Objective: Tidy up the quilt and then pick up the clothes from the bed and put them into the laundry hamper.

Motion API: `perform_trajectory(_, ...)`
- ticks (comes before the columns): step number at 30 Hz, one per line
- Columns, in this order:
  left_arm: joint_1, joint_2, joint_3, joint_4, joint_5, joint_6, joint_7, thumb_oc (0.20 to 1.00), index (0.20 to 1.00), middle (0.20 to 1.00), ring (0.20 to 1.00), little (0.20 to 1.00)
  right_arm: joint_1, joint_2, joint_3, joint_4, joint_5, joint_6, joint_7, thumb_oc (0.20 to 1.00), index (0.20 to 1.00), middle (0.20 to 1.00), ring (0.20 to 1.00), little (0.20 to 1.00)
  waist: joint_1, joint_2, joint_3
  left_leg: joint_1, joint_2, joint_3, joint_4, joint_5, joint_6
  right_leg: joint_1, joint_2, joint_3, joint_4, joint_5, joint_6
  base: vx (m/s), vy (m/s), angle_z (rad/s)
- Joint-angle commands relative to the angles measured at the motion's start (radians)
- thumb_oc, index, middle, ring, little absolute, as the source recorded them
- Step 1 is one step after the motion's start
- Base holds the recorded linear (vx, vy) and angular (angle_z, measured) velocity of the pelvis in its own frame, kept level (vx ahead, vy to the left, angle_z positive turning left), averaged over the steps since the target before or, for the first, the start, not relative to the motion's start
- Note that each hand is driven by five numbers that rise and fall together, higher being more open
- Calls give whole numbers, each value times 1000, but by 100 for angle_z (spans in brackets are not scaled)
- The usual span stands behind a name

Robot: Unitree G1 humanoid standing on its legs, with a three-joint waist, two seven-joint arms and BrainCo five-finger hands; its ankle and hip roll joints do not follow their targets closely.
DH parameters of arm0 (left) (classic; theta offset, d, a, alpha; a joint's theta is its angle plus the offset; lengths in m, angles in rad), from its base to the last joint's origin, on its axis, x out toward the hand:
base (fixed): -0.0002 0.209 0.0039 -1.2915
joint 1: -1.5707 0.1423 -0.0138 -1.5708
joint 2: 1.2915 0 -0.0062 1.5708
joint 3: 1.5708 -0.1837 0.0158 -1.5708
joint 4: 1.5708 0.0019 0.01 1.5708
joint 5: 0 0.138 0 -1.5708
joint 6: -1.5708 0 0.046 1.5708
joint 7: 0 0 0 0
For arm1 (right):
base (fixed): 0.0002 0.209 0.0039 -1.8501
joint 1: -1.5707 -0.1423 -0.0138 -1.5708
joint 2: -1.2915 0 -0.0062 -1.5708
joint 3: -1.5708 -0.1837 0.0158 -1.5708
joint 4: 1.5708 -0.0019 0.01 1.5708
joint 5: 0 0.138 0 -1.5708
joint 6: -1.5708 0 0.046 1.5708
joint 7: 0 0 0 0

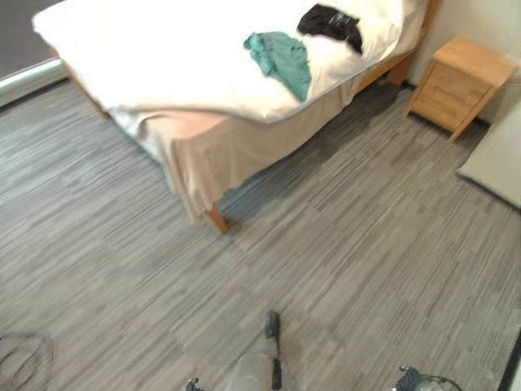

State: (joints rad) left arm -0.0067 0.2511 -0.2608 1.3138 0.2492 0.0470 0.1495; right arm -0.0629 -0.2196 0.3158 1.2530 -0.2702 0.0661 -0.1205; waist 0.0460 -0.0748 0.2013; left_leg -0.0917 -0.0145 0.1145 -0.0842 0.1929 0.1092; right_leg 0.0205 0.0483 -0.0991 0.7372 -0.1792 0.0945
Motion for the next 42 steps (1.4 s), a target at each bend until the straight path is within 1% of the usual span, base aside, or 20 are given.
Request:
perform_trajectory(1,-86,49,8,-46,35,4,10,1000,1000,1000,1000,1000,-47,-26,-34,-41,27,6,5,1000,1000,1000,1000,1000,-10,1,47,55,46,-2,18,-156,-76,-34,-193,49,-55,355,97,537,173,17)
perform_trajectory(2,-102,56,2,-59,29,0,16,1000,1000,1000,1000,1000,-53,-24,-30,-51,32,4,0,1000,1000,1000,1000,1000,-25,19,66,88,54,-14,15,-165,-76,-100,-189,29,-37,277,77,546,24,48)
perform_trajectory(3,-129,65,-11,-97,16,-7,25,1000,1000,1000,1000,1000,-59,-27,-21,-72,45,2,0,1000,1000,1000,1000,1000,-63,25,81,155,45,-56,7,-193,-85,-149,-145,14,-217,172,50,545,23,63)
perform_trajectory(4,-129,65,-11,-97,16,-7,25,1000,1000,1000,1000,1000,-59,-27,-21,-72,45,2,0,1000,1000,1000,1000,1000,-64,27,81,154,47,-57,6,-192,-86,-146,-142,12,-222,176,50,810,-150,99)
perform_trajectory(5,-153,72,-20,-124,7,-22,33,1000,1000,1000,1000,1000,-59,-39,-3,-70,38,1,-2,1000,1000,1000,1000,1000,-97,10,79,210,20,-111,-2,-239,-104,-148,-92,62,-539,166,58,430,-130,91)
perform_trajectory(7,-172,73,-26,-139,7,-27,38,1000,1000,1000,1000,1000,-60,-48,1,-63,36,3,-5,1000,1000,1000,1000,1000,-111,6,78,231,18,-137,1,-269,-113,-148,-88,99,-664,182,64,552,-174,109)
perform_trajectory(8,-177,83,-18,-127,41,-24,46,1000,1000,1000,1000,1000,-51,-74,8,-19,12,22,6,1000,1000,1000,1000,1000,-122,-5,68,236,12,-148,54,-337,-115,-135,-91,169,-735,187,56,478,-153,136)
perform_trajectory(10,-179,71,-27,-156,22,-40,49,1000,1000,1000,1000,1000,-70,-67,17,-24,1,17,11,1000,1000,1000,1000,1000,-101,-6,64,217,-3,-141,158,-376,-121,-147,-98,158,-676,199,48,455,-222,148)
perform_trajectory(11,-177,47,-29,-181,-28,-33,61,1000,1000,1000,1000,1000,-81,-76,40,-36,-26,22,5,1000,1000,1000,1000,1000,-90,-2,87,121,-7,-142,458,-336,-166,-123,-103,120,-619,193,27,436,-260,94)
perform_trajectory(12,-177,48,-29,-181,-28,-33,61,1000,1000,1000,1000,1000,-82,-76,40,-36,-26,22,5,1000,1000,1000,1000,1000,-93,-4,84,114,-9,-144,461,-334,-166,-127,-105,118,-619,194,28,226,-237,77)
perform_trajectory(13,-181,35,-21,-176,-66,-37,72,1000,1000,1000,1000,1000,-88,-84,34,-39,-21,25,-7,1000,1000,1000,1000,1000,-87,-16,102,-6,5,-138,632,-289,-188,-111,-126,93,-620,177,4,-32,-73,57)
perform_trajectory(15,-182,26,-12,-165,-92,-41,87,1000,1000,1000,1000,1000,-98,-91,23,-41,-5,24,-31,1000,1000,1000,1000,1000,-84,-29,112,-68,22,-102,673,-276,-183,-92,-139,76,-636,164,-10,120,-99,97)
perform_trajectory(16,-162,7,-1,-140,-94,-42,80,1000,1000,1000,1000,1000,-94,-102,-4,-31,17,22,-34,1000,1000,1000,1000,1000,-83,-12,77,-53,91,-6,425,-269,-179,-21,-153,39,-705,142,1,252,-53,60)
perform_trajectory(17,-162,7,-1,-140,-94,-42,80,1000,1000,1000,1000,1000,-94,-102,-4,-31,17,22,-34,1000,1000,1000,1000,1000,-84,-15,76,-52,88,-5,418,-263,-179,-22,-155,40,-706,144,1,412,102,47)
perform_trajectory(18,-141,3,19,-127,-100,-45,79,1000,1000,1000,1000,1000,-91,-110,-14,-28,24,17,-31,1000,1000,1000,1000,1000,-80,20,43,28,121,21,210,-232,-182,-13,-156,9,-705,135,11,175,80,63)
perform_trajectory(23,-100,0,73,-108,-169,-61,90,1000,1000,1000,1000,1000,-61,-91,-28,-3,17,15,-31,1000,1000,1000,1000,1000,-93,46,-1,146,118,23,30,-186,-194,27,-162,-31,-717,131,19,196,93,19)
perform_trajectory(28,-28,41,198,-225,-304,-111,160,1000,1000,1000,1000,1000,-17,-53,-41,-60,23,-3,-37,1000,1000,1000,1000,1000,-87,52,-12,171,125,31,-3,-179,-205,58,-169,-46,-766,150,33,105,39,26)
perform_trajectory(34,42,261,329,-728,-195,-180,278,1000,1000,1000,1000,1000,124,-87,-60,-300,0,-47,-31,1000,1000,1000,1000,1000,-97,38,-3,185,134,55,-3,-198,-217,75,-174,-42,-807,172,54,66,9,9)
perform_trajectory(36,-30,398,379,-940,-99,-194,323,1000,1000,1000,1000,1000,168,-105,-65,-332,-1,-53,-16,1000,1000,1000,1000,1000,-112,35,5,189,139,68,-3,-208,-223,76,-174,-30,-816,174,64,39,-16,-15)
perform_trajectory(42,-366,608,233,-892,52,-140,355,1000,1000,1000,1000,1000,135,-140,-45,-352,32,-68,-19,1000,1000,1000,1000,1000,-162,40,43,141,146,104,-3,-199,-223,-22,-170,19,-804,205,77,-85,15,-21)
